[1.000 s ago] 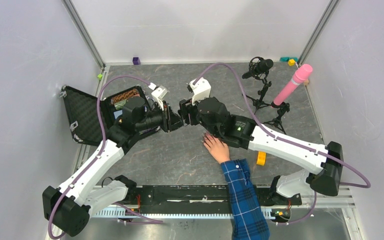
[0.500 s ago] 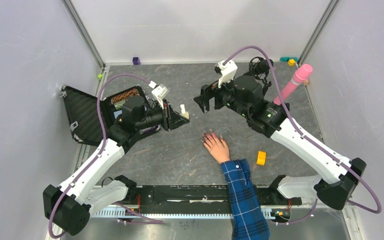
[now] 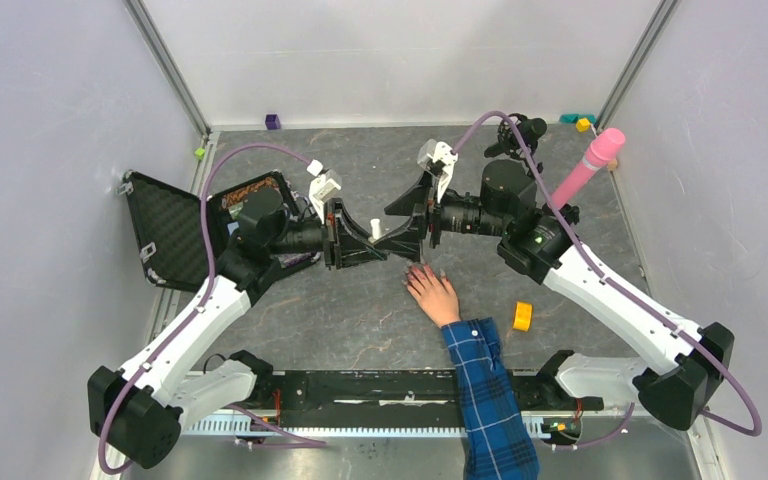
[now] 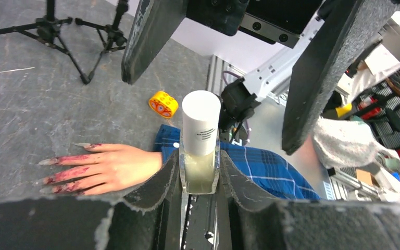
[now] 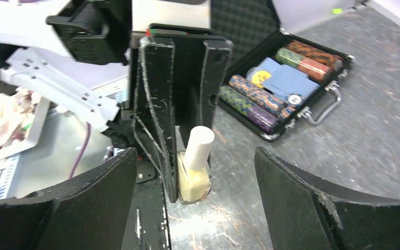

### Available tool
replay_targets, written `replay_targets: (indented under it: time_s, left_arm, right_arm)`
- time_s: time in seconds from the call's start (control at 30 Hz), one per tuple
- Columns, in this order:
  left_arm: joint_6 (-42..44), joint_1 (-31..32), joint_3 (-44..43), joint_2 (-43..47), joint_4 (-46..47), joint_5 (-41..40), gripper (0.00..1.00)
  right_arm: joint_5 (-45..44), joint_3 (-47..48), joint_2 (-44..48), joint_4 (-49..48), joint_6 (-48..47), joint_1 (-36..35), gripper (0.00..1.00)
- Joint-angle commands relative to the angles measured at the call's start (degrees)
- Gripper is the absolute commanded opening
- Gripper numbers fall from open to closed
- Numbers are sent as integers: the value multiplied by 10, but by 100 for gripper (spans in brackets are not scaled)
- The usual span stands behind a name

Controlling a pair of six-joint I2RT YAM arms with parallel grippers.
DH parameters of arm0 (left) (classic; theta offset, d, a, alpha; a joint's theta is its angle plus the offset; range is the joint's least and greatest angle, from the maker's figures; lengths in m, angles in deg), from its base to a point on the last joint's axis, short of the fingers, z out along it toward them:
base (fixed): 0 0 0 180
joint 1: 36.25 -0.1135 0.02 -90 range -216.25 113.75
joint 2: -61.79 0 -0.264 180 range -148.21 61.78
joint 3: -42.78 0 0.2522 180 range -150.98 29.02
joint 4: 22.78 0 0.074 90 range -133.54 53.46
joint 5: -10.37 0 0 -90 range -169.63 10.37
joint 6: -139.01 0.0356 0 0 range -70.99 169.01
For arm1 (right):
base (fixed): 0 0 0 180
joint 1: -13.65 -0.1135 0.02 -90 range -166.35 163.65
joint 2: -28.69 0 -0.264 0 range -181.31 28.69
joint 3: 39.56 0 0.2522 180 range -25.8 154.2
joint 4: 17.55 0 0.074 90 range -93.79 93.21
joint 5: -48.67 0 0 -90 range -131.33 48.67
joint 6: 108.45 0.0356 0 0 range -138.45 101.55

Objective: Paint the nails
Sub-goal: Screw the nail polish bottle.

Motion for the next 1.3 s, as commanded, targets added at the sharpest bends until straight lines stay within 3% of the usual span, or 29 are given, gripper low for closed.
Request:
replay_targets:
  time_s: [0.0, 0.1, 0.5, 1.03, 1.27]
  left_arm:
    - [-27, 4, -14, 2, 58, 66, 2]
    - [-31, 12, -12, 5, 69, 74, 2]
    - [-34, 28, -11, 17, 78, 89, 2]
    - [-35, 30, -10, 20, 78, 85, 2]
    - [-31, 31, -5, 26, 78, 54, 2]
  right_arm:
    - [104, -15, 17, -105, 52, 1, 84]
    - [116, -7, 4, -108, 66, 1, 79]
    - [177, -29, -15, -210, 152, 2, 39]
    - [229, -34, -29, -211, 171, 2, 25]
    - [232, -36, -28, -196, 158, 3, 0]
